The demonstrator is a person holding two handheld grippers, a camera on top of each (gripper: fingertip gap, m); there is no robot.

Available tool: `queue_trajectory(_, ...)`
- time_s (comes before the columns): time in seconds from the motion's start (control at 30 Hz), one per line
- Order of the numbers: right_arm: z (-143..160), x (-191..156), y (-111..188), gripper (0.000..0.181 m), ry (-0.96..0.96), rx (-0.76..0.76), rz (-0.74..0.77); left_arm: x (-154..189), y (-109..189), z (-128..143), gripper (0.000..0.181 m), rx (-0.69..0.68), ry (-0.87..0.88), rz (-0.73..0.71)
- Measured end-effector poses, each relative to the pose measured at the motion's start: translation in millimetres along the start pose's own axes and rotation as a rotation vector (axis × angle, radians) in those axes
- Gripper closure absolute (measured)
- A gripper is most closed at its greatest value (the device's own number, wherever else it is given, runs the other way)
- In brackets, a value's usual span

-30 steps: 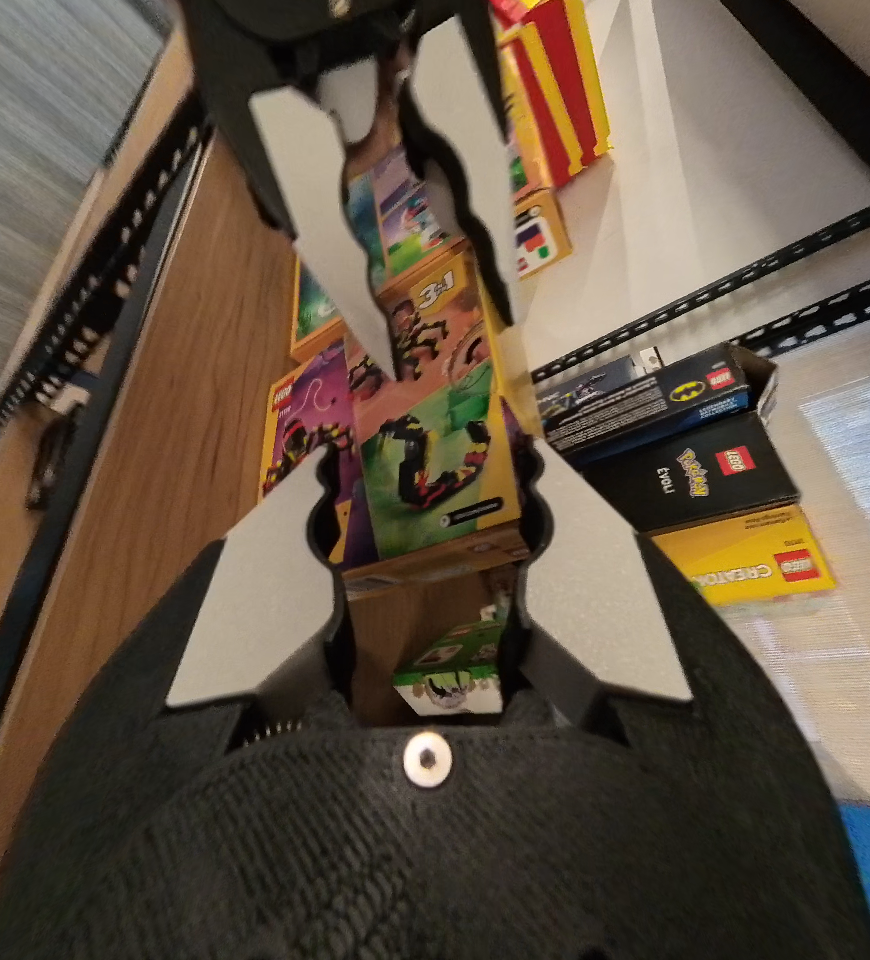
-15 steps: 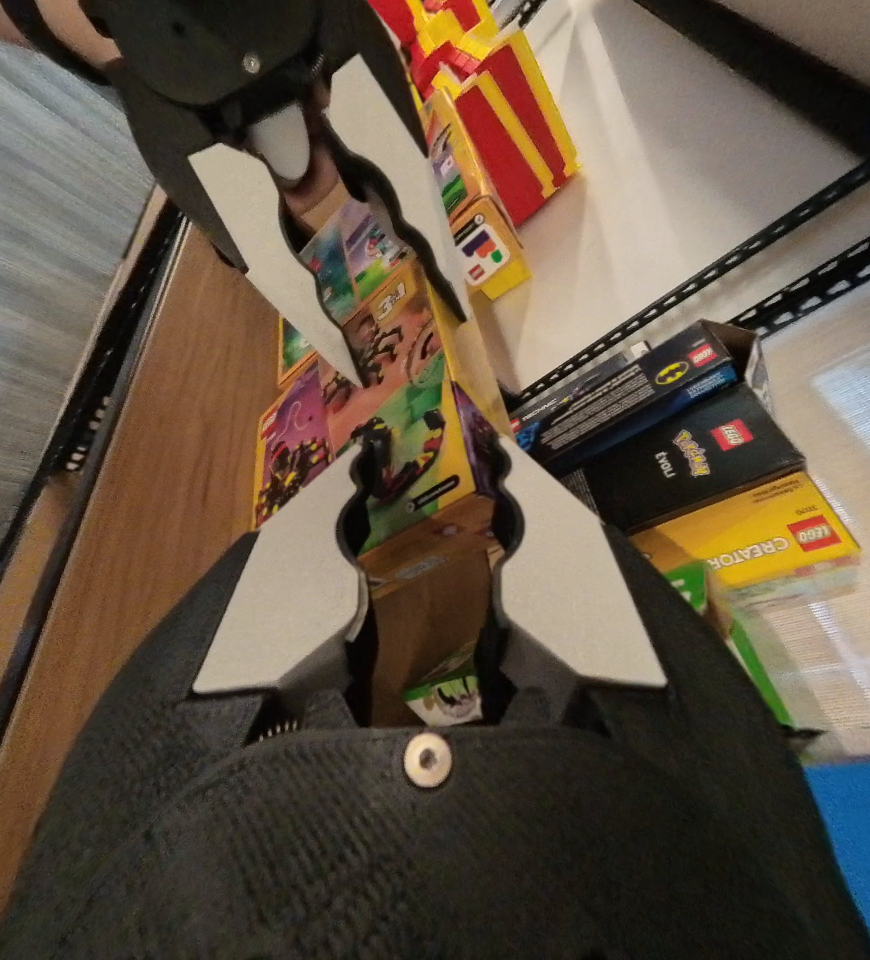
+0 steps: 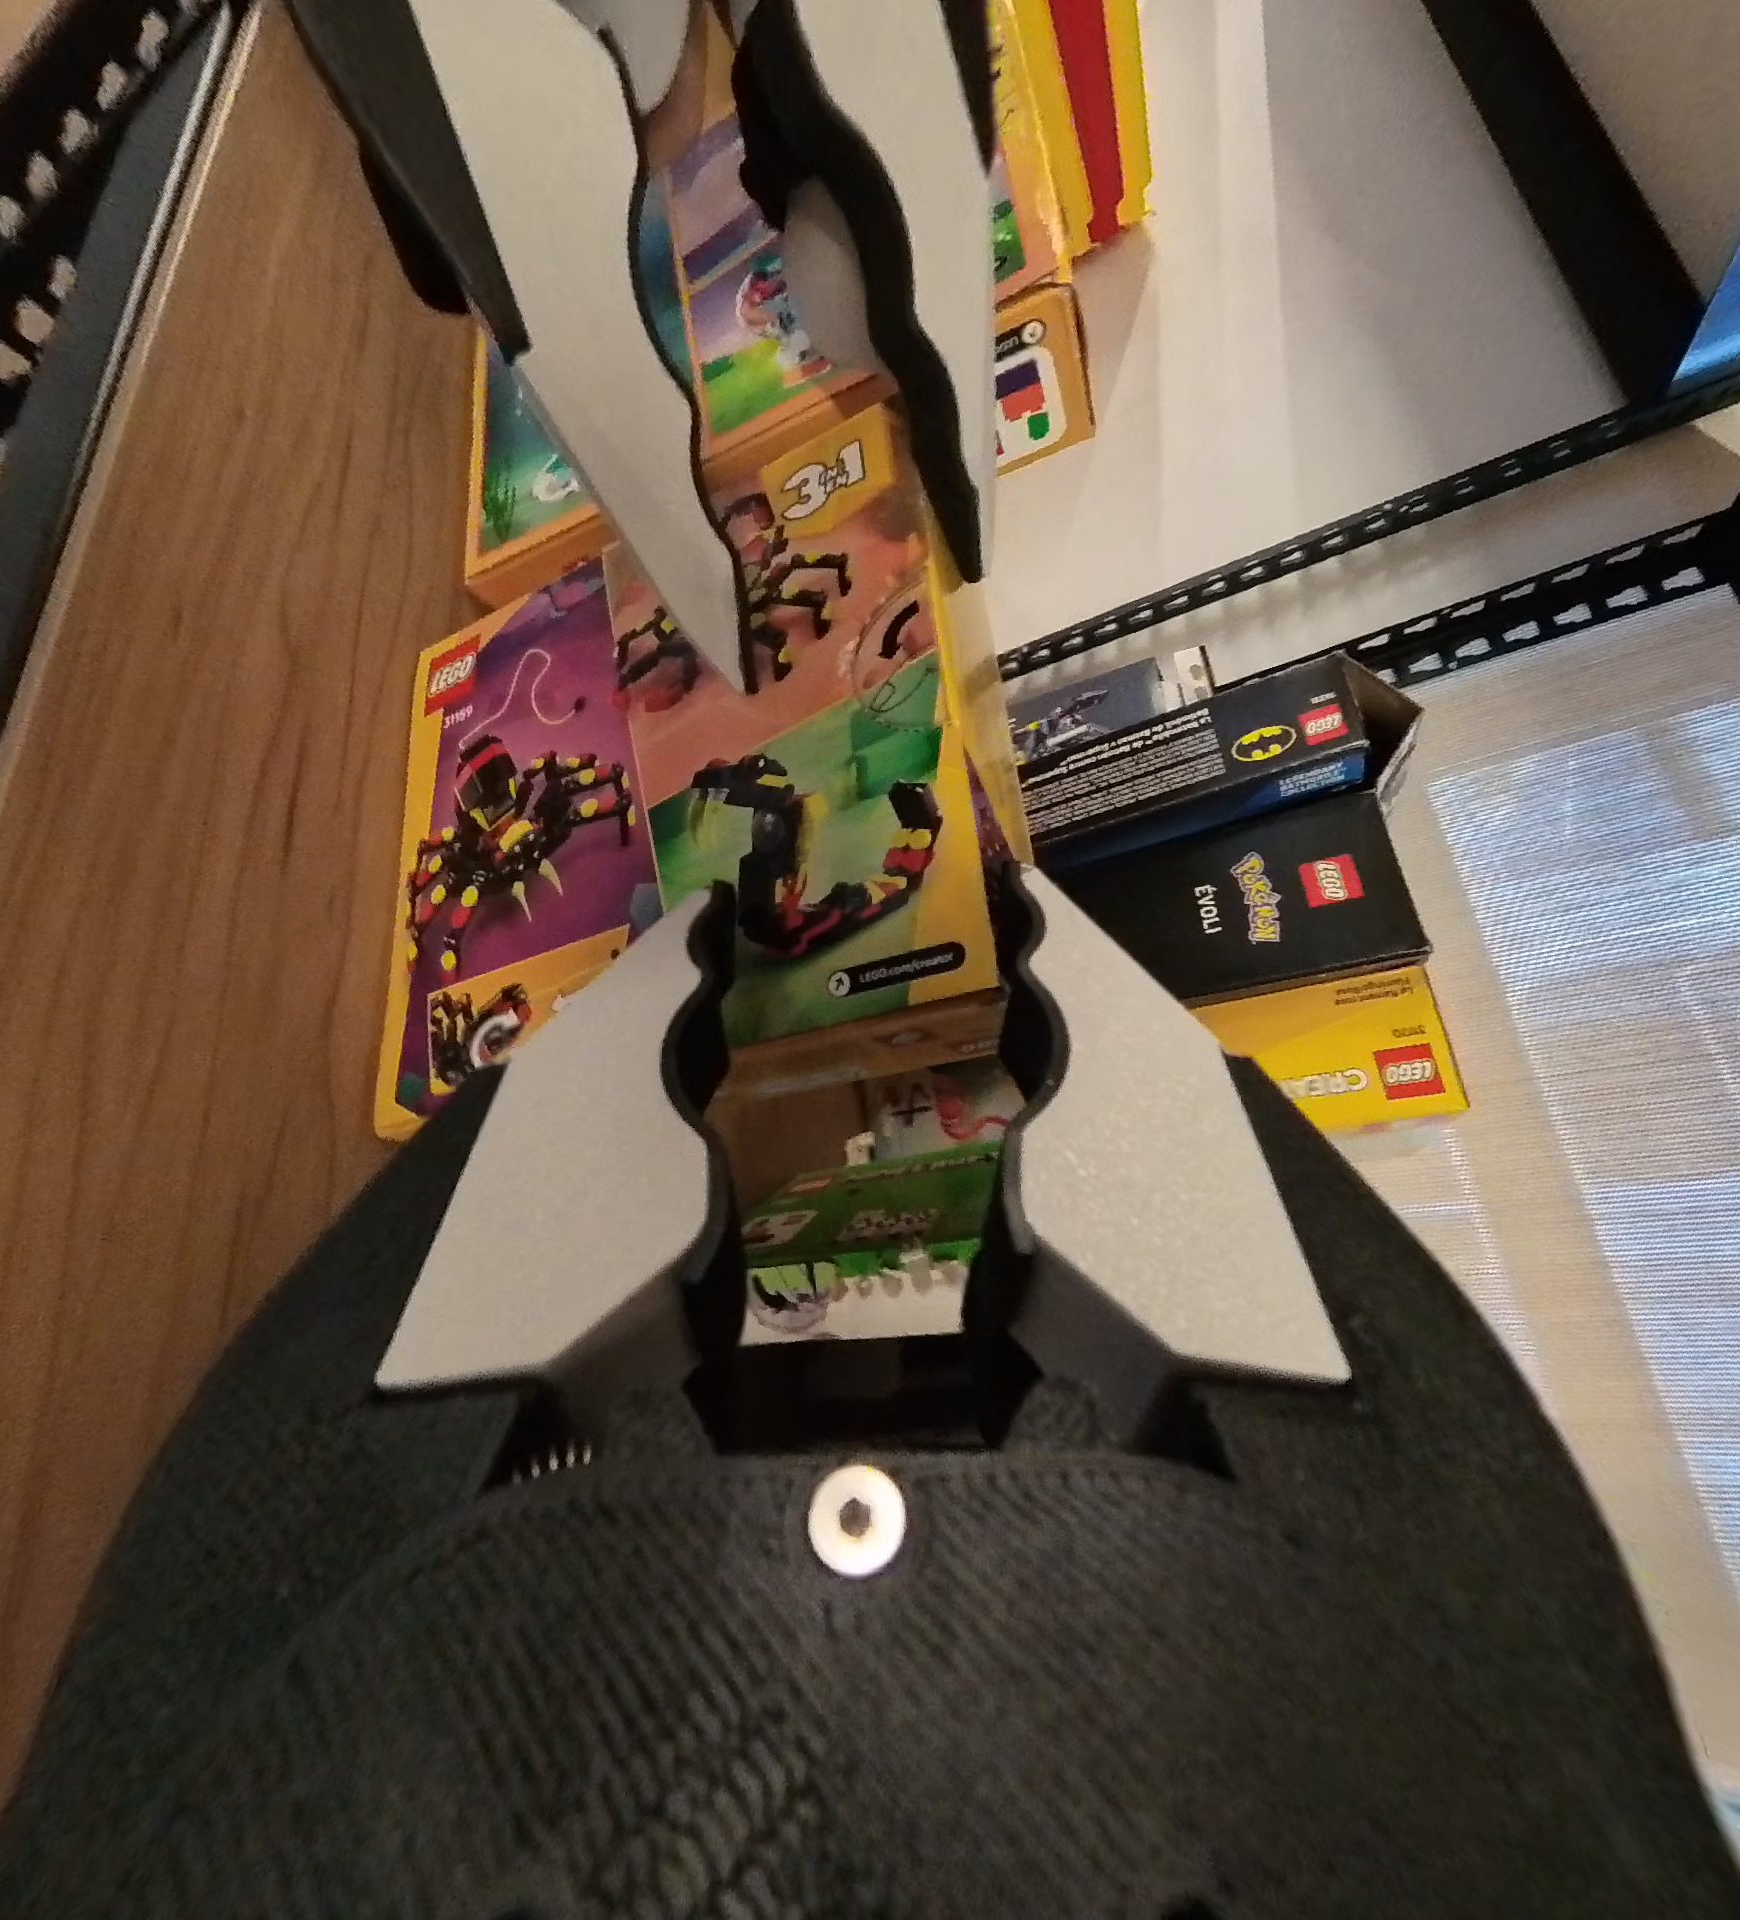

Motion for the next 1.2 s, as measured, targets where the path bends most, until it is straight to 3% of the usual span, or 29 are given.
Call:
queue_trajectory(0.1, -3.8, 9.7, 6.2, 0.138, -0.251, 0.103, -0.085, 0.2, 1.1, -0.7, 0.128, 0.006, -0.008, -0.003)
queue_trajectory(0.2, 7.6, 25.1, 3.5, 0.1, -0.537, 0.152, -0.099, 1.2, 3.2, -0.8, 0.128, 0.006, -0.026, -0.016)
queue_trajectory(0.3, 17.3, 8.8, -16.3, 0.095, -0.664, 0.071, -0.261, 1.3, 3.7, -1.0, 0.128, 0.006, -0.036, -0.018)
queue_trajectory(0.33, 20.7, 1.2, -24.4, 0.095, -0.656, 0.021, -0.294, 1.1, 3.4, -1.0, 0.128, 0.003, -0.041, -0.019)
queue_trajectory(0.37, 22.1, -8.2, -30.3, 0.107, -0.624, -0.018, -0.344, 1.1, 3.0, -1.0, 0.128, 0.001, -0.047, -0.021)
queue_trajectory(0.57, 22.3, -6.9, -45.6, 0.11, -0.643, -0.036, -0.416, -4.8, 2.8, 3.9, 0.127, -0.006, -0.05, -0.076)
queue_trajectory(0.77, 23.4, -3.4, -56.8, 0.11, -0.678, -0.035, -0.4, -34.7, 50.4, 6.1, 0.128, 0.109, 0.159, -0.105)
queue_trajectory(0.93, 19.8, -3.5, -62.6, 0.11, -0.673, -0.012, -0.405, -75.9, 68.7, 30.5, 0.122, 0.0, 0.122, -0.183)
queue_trajectory(1.13, 18.6, -2.9, -66.1, 0.109, -0.681, -0.011, -0.417, -87.4, 59.2, 49.0, 0.122, -0.074, 0.145, -0.033)
queue_trajectory(1.2, 18.9, 2.0, -61.6, 0.101, -0.68, -0.004, -0.364, -89.4, 60.6, 47.5, 0.121, -0.058, 0.181, -0.013)
Point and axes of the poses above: each gripper's, where its closed fingertips meet, y back along the fingers, z out of its underside, x = y × z across the jaws, the point moved 4 cm from there along y, back along the fingers, and after that the axes turned 14 degrees about -x, right-handed, at the moved point
